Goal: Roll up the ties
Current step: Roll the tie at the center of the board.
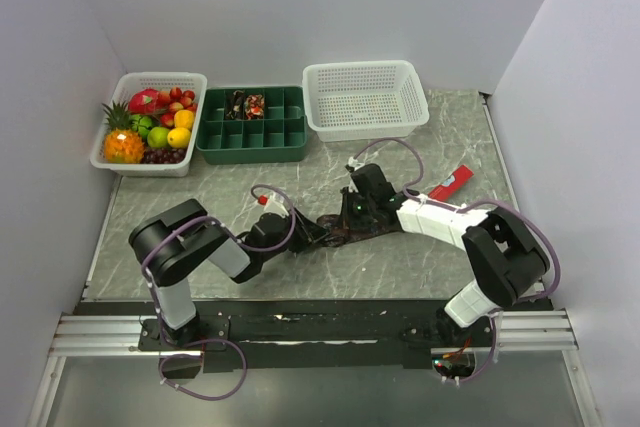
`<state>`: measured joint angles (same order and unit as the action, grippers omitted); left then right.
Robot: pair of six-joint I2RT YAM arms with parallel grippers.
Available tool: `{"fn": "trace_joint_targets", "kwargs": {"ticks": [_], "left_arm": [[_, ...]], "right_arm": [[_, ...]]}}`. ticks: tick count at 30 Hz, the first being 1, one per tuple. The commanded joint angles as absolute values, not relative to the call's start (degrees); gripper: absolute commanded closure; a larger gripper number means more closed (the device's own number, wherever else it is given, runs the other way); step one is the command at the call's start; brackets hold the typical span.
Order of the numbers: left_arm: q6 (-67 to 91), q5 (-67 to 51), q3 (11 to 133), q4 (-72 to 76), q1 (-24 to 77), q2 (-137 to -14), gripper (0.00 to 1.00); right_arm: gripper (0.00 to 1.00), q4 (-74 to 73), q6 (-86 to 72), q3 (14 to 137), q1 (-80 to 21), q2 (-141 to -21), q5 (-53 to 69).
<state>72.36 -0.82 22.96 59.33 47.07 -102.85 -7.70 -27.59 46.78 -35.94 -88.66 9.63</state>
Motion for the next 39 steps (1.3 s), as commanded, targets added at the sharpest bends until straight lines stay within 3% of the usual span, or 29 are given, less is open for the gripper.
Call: {"fn": "trace_joint_targets", "kwargs": {"ticks": [1,6,19,31,39], "left_arm": [[64.3,2.8,26.2,53.0,47.1,-98.3,0.78],[58.3,3.1,29.9,41.6,47.1,-96.4,0.82],[43.8,6.8,40.9,14.9,47.0,-91.1,0.82],[38.1,4.7,47.5,8.0,47.1,-92.5,0.80],[36.0,4.0,51.1,3.8,47.2,-92.1,0.74]], "right_arm": [[1.00,-8.3,-27.9,45.7,-36.7,-84.1,8.4],[1.00,-9.5,-27.7,47.4,-36.7,-82.1,6.8],[1.00,-10.2,-27.9,50.0,-36.7,-88.6,5.3],[1.00,-9.8,-28.5,53.1,-36.7,-92.1,4.4],[1.00,-8.9,-28.9,53.8,-36.7,-93.9,5.4]]}}
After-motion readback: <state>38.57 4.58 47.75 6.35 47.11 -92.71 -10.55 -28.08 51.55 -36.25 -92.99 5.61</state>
